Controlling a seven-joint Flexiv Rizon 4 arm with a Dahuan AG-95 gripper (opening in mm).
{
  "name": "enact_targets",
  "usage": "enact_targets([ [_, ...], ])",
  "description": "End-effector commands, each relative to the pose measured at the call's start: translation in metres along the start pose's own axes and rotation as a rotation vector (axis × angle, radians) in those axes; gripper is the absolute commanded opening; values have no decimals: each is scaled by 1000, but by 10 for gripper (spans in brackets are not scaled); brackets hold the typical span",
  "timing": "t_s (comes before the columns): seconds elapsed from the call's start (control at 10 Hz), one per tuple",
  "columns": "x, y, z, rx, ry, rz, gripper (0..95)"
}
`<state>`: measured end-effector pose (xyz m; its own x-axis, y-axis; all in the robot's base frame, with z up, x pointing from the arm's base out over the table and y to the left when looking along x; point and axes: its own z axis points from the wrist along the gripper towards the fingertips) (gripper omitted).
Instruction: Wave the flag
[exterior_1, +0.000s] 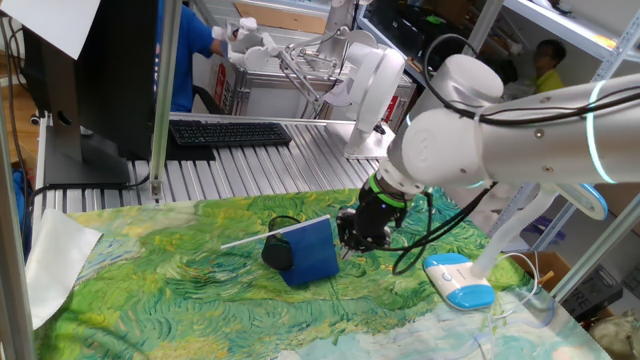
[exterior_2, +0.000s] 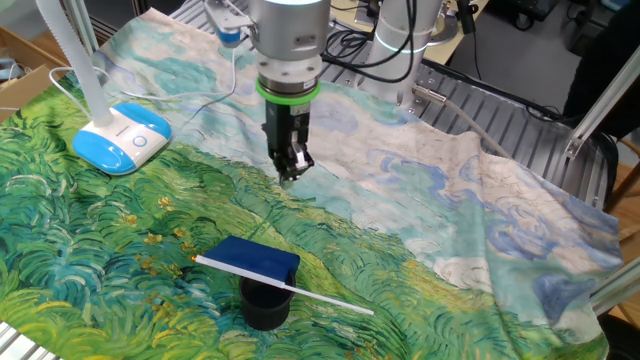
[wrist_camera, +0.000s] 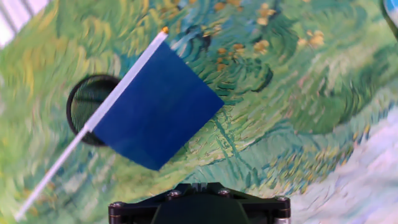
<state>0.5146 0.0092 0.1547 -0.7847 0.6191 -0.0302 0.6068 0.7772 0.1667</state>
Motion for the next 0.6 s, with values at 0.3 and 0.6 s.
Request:
enact_targets([
  [0.3, -3, 19, -25, 137, 111, -1, 0],
  [0.6, -25, 30, -30, 162, 99, 45, 0],
])
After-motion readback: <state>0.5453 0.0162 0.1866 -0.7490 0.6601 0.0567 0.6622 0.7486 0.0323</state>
